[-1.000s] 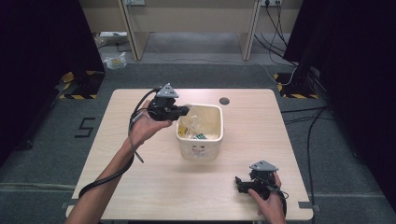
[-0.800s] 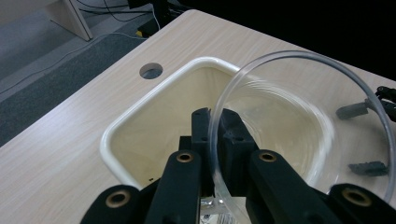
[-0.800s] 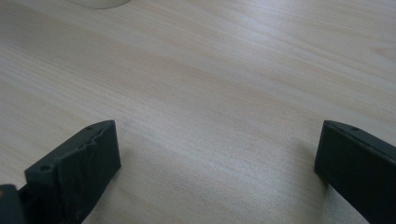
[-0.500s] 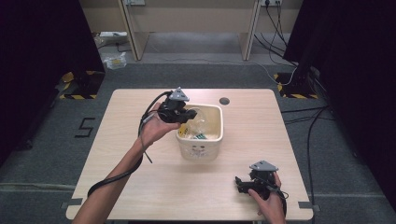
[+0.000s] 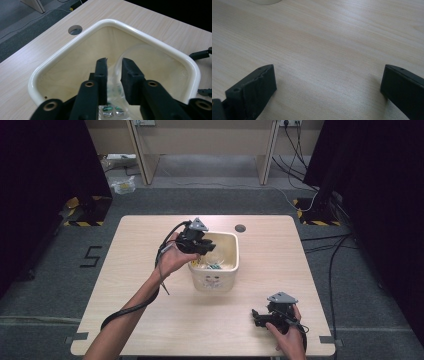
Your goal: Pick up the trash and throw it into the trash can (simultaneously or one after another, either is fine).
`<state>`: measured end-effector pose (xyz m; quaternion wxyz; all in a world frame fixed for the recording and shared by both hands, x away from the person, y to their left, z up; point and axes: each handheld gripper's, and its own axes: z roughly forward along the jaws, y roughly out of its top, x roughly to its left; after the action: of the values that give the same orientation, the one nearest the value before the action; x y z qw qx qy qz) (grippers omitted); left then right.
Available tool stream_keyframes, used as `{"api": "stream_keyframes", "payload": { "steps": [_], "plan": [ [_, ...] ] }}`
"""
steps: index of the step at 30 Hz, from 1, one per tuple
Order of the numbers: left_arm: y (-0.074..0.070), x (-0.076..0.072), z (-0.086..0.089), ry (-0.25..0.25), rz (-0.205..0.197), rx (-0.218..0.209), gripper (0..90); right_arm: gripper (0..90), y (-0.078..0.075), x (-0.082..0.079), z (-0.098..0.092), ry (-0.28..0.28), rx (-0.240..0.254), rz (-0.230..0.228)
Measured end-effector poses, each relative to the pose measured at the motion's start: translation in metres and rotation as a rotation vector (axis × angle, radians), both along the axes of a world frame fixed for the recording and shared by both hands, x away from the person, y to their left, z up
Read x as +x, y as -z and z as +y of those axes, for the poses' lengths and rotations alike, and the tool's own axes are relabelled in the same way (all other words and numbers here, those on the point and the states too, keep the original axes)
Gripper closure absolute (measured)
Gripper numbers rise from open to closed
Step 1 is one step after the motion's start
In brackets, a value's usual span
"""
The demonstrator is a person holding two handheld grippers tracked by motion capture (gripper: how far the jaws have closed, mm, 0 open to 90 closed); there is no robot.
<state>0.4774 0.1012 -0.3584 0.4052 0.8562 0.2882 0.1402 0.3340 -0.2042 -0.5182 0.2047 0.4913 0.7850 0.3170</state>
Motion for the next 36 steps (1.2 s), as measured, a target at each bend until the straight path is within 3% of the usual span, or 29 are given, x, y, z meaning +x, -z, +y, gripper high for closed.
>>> {"api": "stream_keyframes", "payload": {
  "steps": [1, 5, 11, 17, 25, 36],
  "plan": [
    [0.000, 0.000, 0.000, -0.004, 0.000, -0.006, 63.0, 0.4, 0.000, 0.000, 0.000, 0.002, 0.001, 0.001],
    [-0.003, -0.001, 0.001, -0.015, -0.004, -0.027, 51.5, 0.4, 0.000, 0.000, 0.000, 0.002, 0.003, 0.003],
    [-0.010, -0.006, 0.008, -0.027, -0.002, -0.067, 41.7, 0.4, 0.000, 0.000, 0.000, 0.001, 0.002, 0.001],
    [-0.015, -0.012, 0.018, -0.043, 0.026, -0.108, 30.4, 0.4, 0.000, 0.000, 0.000, 0.002, 0.003, 0.003],
    [-0.017, -0.021, 0.036, -0.046, 0.032, -0.155, 22.6, 0.4, 0.000, 0.000, 0.000, 0.001, 0.000, 0.001],
    [-0.017, -0.035, 0.062, -0.063, 0.018, -0.179, 21.5, 0.4, 0.000, 0.000, 0.000, 0.000, -0.002, 0.000]
  ]
}}
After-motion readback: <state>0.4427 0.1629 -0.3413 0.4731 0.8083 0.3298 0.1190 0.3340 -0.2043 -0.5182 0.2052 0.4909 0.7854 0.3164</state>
